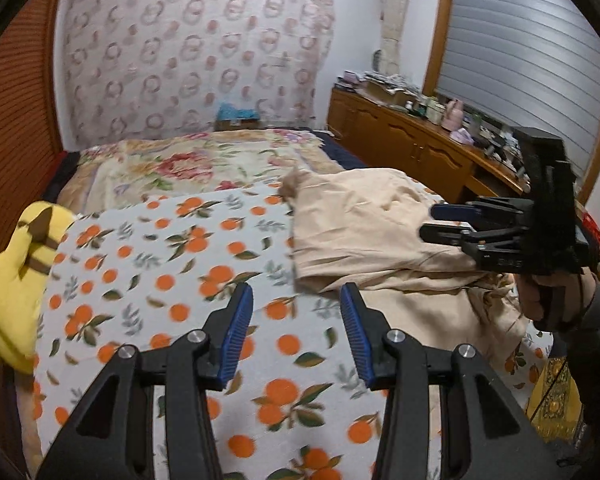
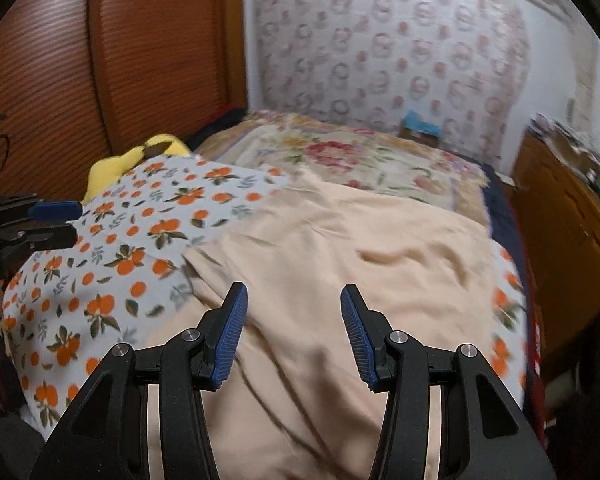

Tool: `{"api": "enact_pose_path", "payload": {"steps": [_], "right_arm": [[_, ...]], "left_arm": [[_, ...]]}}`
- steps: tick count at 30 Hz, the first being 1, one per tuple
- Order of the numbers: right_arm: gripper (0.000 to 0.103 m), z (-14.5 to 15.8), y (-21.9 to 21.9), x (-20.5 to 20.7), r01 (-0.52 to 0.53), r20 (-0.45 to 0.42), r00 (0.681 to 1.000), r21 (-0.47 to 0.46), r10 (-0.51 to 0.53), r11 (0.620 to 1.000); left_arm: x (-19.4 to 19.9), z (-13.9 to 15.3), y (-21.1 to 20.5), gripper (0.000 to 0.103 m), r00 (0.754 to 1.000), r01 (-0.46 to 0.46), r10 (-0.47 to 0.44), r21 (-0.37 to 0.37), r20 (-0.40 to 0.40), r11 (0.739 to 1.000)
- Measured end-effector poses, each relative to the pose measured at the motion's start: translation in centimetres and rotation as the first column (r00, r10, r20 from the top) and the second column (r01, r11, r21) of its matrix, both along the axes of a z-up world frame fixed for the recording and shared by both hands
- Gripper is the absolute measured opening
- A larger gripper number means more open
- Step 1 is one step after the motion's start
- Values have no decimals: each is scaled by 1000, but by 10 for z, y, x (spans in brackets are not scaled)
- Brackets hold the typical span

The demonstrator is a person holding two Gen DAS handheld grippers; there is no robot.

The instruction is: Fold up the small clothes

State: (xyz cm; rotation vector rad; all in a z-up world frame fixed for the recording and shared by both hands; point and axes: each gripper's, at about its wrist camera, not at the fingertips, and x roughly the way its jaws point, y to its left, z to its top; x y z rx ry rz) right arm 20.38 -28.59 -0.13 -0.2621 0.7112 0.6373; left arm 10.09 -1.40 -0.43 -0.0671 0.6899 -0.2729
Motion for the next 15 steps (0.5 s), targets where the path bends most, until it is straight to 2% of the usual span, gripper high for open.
{"api": "enact_pose_path", "payload": {"steps": [7, 12, 15], "right_arm": [[49, -28, 78, 25, -135, -89, 988, -64, 129, 989], [49, -53, 110, 38, -178, -151, 976, -116, 160, 977], [49, -62, 119, 42, -182, -151, 976, -156, 159, 971]], "left_arm": [[-8, -8, 19, 44, 999, -33, 33, 0, -4, 999], [-10, -13, 23, 44, 999, -37, 37, 0, -6, 999], [-10, -16, 23, 44, 999, -33, 33, -12, -14, 999]]}}
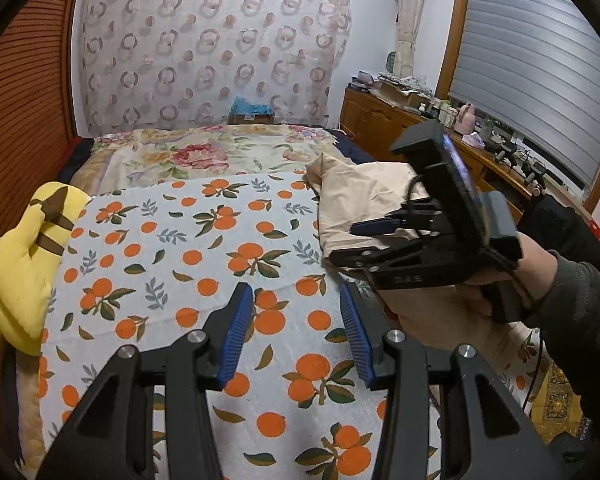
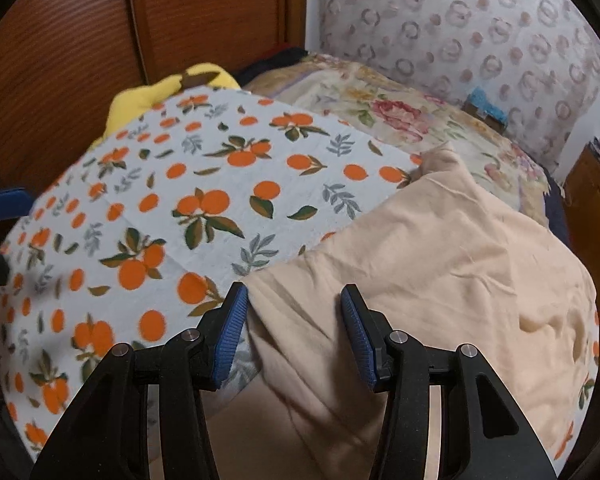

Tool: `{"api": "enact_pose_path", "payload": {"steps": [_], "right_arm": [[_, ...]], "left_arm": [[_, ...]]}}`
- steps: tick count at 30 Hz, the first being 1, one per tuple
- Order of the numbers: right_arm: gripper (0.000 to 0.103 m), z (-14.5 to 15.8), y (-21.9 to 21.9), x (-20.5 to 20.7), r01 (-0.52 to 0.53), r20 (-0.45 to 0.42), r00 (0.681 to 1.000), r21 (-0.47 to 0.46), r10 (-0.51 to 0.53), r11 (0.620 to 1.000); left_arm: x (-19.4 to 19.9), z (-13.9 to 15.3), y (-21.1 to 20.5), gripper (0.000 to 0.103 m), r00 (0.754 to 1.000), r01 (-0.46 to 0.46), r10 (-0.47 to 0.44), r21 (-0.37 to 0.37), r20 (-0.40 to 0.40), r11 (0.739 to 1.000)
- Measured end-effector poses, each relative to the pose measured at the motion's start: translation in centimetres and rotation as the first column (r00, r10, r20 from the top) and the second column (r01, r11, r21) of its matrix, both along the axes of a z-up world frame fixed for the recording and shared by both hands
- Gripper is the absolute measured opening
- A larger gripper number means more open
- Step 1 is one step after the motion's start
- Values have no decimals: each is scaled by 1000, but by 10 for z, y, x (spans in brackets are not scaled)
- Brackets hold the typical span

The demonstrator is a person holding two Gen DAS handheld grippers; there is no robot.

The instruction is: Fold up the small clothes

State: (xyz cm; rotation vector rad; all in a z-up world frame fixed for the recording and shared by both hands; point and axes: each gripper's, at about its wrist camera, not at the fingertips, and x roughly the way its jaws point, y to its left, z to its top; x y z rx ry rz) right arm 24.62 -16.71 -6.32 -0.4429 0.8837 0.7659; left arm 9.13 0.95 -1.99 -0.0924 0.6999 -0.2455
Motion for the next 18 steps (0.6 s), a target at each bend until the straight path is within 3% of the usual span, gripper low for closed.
{"api": "enact_pose_path", "payload": {"steps": [9, 10, 11, 12, 15, 18], "right_arm": [[49, -9, 11, -5, -34, 58, 998, -65, 38, 997], [39, -9, 11, -6, -47, 65, 997, -68, 51, 997], [16, -9, 11, -8, -59, 62, 996, -64, 63, 996], [7, -9, 12, -9, -58, 88, 994, -88, 66, 994], [6, -1, 6, -8, -61, 115, 991, -97, 72, 993], [5, 34, -19, 5, 0, 163, 987, -11, 2, 1000]], "left_arm": [[2, -8, -3, 44, 1000, 4, -4, -18, -19, 1000], [2, -9, -3, 44, 1000, 4, -4, -19, -20, 1000], [2, -10, -4, 44, 1000, 4, -4, -18, -22, 1000], [2, -10, -5, 44, 1000, 4, -5, -15, -23, 1000], [1, -11, -5, 44, 1000, 6, -7, -13, -24, 1000], [1, -13, -6, 44, 1000, 5, -5, -15, -27, 1000]]}}
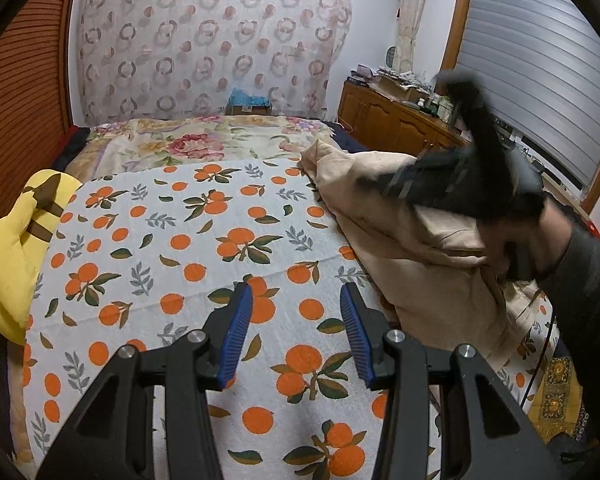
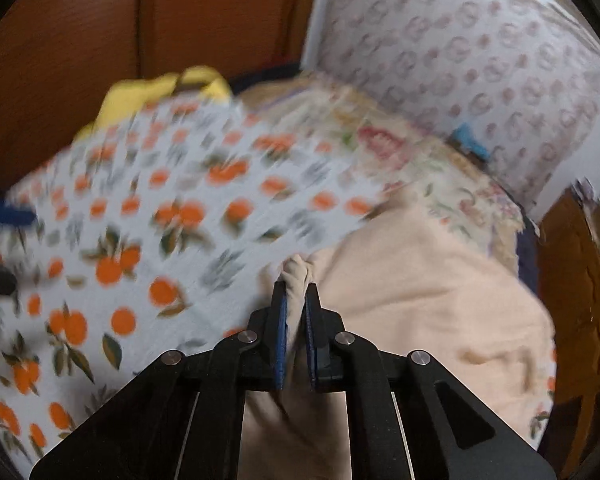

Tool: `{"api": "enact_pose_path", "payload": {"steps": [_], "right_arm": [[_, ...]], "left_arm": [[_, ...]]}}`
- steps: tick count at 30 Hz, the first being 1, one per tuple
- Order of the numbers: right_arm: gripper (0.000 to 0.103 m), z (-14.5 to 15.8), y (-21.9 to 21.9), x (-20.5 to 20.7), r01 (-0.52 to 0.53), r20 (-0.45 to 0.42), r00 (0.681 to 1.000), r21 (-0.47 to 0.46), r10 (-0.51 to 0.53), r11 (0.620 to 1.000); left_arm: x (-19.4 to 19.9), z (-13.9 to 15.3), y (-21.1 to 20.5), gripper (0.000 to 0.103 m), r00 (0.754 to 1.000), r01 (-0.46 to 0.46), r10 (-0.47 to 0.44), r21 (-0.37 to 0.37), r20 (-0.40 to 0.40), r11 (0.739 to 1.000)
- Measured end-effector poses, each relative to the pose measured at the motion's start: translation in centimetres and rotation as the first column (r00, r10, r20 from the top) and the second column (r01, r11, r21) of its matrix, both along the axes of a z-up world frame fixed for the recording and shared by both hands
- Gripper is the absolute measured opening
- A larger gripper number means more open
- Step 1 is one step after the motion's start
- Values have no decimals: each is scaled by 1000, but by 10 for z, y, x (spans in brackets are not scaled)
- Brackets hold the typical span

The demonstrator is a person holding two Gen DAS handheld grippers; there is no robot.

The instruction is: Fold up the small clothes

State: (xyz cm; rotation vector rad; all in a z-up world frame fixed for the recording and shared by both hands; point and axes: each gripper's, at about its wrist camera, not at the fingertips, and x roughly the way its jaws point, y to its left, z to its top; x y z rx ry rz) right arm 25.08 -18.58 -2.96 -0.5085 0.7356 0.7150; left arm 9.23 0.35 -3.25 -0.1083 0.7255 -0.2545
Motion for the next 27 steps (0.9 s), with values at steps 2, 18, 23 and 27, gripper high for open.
{"api": "enact_pose_path", "payload": {"steps": [2, 18, 23, 27], "right_arm": [[5, 23, -21, 14, 60, 37, 997, 36, -61, 998], [29, 32, -181, 123, 569, 65, 821, -29, -567, 822], [30, 33, -185, 48, 457, 39, 889, 9, -457, 889], [30, 25, -188, -25, 391, -7, 920, 60, -391, 919]], "left_arm": [[0, -1, -1, 44, 1000, 0, 0, 0, -1, 1000], [0, -10, -26, 44, 998, 50, -50, 13, -27, 999], [0, -11, -41, 44, 997, 79, -78, 11, -26, 997], [-1, -12, -55, 44, 994, 108, -108, 9, -30, 994]]}}
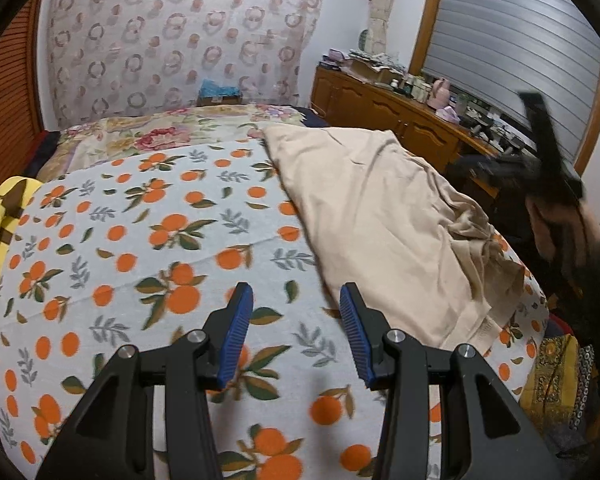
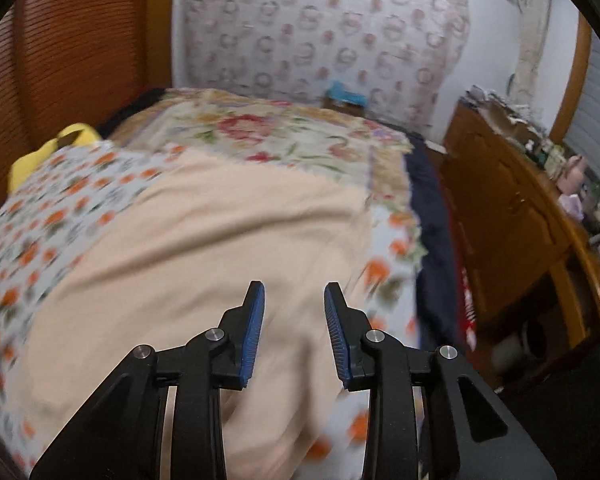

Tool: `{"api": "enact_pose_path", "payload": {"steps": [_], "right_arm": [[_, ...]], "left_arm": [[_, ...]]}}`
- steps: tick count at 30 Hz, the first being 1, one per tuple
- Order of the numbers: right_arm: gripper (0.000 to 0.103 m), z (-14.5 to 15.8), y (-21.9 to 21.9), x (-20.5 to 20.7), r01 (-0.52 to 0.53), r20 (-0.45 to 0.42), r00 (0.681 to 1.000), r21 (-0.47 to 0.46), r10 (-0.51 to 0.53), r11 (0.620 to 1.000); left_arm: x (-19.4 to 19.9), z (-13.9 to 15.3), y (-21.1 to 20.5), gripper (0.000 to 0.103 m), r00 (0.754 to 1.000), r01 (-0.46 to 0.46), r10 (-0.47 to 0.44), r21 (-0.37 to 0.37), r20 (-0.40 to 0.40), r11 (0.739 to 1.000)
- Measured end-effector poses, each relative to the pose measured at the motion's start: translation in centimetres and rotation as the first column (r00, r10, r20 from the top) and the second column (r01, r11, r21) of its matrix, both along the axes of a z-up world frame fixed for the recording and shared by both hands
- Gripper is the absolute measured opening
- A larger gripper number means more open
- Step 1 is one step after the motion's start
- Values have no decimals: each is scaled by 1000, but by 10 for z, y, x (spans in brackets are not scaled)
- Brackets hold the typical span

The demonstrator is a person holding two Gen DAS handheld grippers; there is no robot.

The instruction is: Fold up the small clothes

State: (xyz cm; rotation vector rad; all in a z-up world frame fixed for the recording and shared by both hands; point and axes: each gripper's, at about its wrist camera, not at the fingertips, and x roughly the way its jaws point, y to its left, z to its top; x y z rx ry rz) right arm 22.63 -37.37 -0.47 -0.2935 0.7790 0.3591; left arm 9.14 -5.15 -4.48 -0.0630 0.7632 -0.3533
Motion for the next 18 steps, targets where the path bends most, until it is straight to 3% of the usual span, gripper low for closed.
{"api": "enact_pose_path", "payload": {"steps": [7, 16, 18], "right_arm": [[33, -22, 0, -67, -38, -52, 998, 47, 40, 998], [33, -35, -17, -77, 7, -85, 996, 130, 4, 991], [23, -39, -16, -75, 4, -101, 995, 131, 9, 991]], "left_arm": [[-3, -4, -23, 44, 999, 45, -45, 11, -12, 999], [-6, -11, -39, 44, 997, 74, -73, 23, -27, 997], [-6, -12, -40, 44, 997, 75, -75, 24, -30, 997]]}}
